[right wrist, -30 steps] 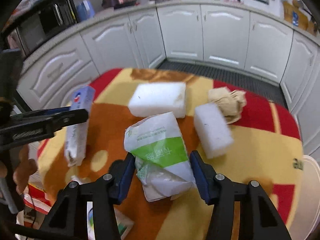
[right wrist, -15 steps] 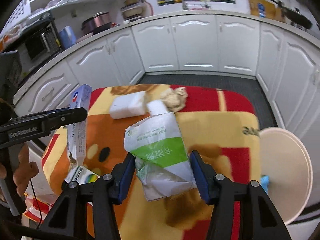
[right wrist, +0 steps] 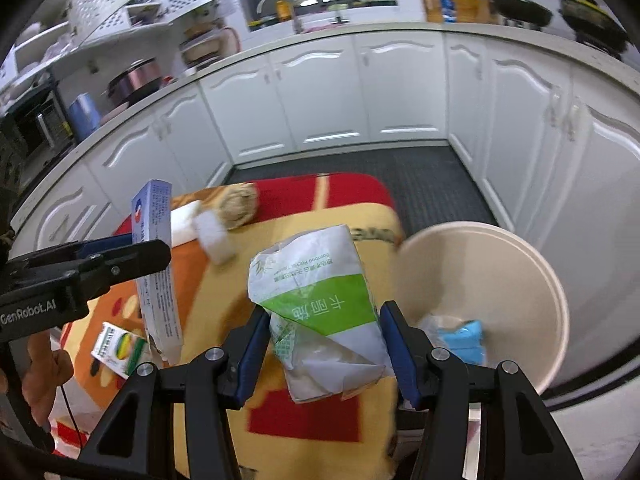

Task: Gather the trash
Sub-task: 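Carry the medicine box and white-green pack over the white bucket, then open the left tool to drop the box while the right tool drops the pack, then move both open tools back over the table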

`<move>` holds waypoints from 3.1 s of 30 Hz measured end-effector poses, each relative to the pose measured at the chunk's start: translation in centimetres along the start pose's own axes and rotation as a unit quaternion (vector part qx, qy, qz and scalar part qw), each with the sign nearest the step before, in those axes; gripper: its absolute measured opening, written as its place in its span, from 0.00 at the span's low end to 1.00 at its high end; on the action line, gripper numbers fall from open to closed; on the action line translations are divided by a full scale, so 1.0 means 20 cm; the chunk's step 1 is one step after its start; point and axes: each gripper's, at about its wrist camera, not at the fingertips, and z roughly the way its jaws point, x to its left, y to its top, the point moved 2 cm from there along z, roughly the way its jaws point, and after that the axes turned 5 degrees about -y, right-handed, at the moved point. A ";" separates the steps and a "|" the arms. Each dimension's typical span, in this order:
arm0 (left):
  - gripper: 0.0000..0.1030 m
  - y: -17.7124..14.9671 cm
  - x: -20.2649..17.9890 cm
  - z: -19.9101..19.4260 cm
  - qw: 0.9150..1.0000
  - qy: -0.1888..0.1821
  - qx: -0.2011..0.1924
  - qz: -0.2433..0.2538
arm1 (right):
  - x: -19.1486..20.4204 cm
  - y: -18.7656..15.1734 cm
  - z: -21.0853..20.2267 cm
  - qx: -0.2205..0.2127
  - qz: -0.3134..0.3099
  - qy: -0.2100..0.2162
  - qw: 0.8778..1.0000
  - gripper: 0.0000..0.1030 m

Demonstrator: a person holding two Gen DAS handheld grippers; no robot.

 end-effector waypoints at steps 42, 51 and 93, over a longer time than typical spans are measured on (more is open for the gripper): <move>0.48 0.11 -0.53 0.57 0.997 -0.053 0.054 0.035 | -0.75 -0.12 0.14 0.042 0.109 -0.100 0.988 0.53; 0.49 0.11 -0.53 0.62 0.997 -0.045 0.055 0.026 | -0.74 -0.12 0.15 0.040 0.107 -0.111 0.987 0.54; 0.63 -0.27 -0.24 0.27 0.999 -0.012 0.038 -0.010 | -0.44 -0.08 0.03 0.023 0.076 -0.085 0.993 0.72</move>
